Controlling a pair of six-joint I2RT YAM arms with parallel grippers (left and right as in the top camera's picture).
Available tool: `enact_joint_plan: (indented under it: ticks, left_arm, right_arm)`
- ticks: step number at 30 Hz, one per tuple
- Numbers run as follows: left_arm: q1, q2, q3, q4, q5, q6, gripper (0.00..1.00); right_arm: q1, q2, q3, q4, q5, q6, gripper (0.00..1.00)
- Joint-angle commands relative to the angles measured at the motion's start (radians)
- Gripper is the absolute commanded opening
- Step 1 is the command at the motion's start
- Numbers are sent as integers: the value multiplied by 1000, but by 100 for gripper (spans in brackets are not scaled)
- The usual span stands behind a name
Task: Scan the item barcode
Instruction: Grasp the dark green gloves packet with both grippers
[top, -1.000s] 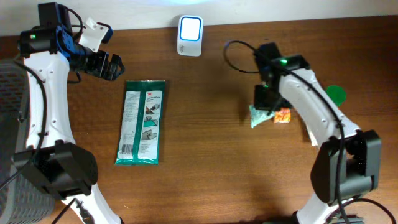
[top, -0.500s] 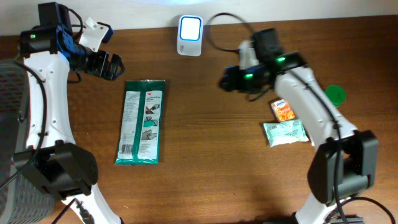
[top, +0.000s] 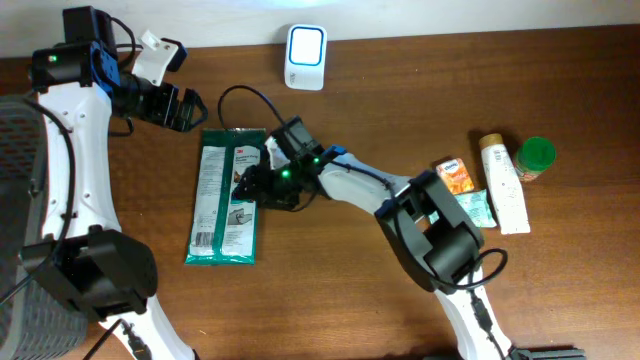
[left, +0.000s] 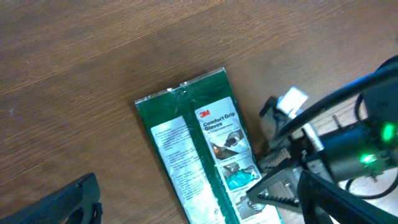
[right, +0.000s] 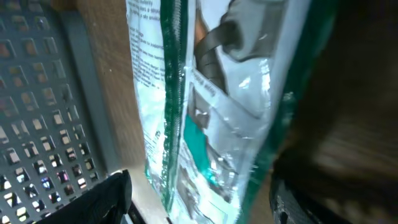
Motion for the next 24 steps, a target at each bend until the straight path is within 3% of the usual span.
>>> enact_joint_plan:
  ticks: [1,3,4,7,10,12,13,14,15,18,21,24]
  left_arm:
    - [7,-10,7,5,32,-15,99]
    - [9,-10,7,11,32,-37,100]
    - [9,-10,7,10,32,-37,100]
    - [9,-10,7,10,32,-58,100]
    - [9,4,5,14,33,-292,99]
    - [-7,36,-25,14,68,-355,99]
    - [-14,56,-62,27,106,-355,77]
    - [-21,90,-114,50,152,-356,8]
    - [-35,131,-197,99,216,-357,0]
    - [-106,174,-388,254,220,-396,0]
    - [-182,175,-579,518,220,-533,0]
    - [-211,175,-601,561,204,-536,0]
  right_arm:
    - [49,79,-1,26,112,132,55]
    - [51,92,-1,29,125,138,9]
    - [47,92,-1,28,129,130,4]
    - [4,76,-1,0,74,27,4]
    - [-129,-6,-1,-231,48,-165,4]
    - [-195,-9,-2,-333,47,-221,4]
    - [-229,-8,-14,-340,43,-230,4]
    - [-253,-8,-23,-340,35,-249,4]
    - [-261,-8,-34,-340,36,-267,4]
    - [-260,-8,-48,-335,44,-267,4]
    - [-260,-8,-49,-335,55,-269,4]
    - [-260,-8,-49,-335,55,-271,4]
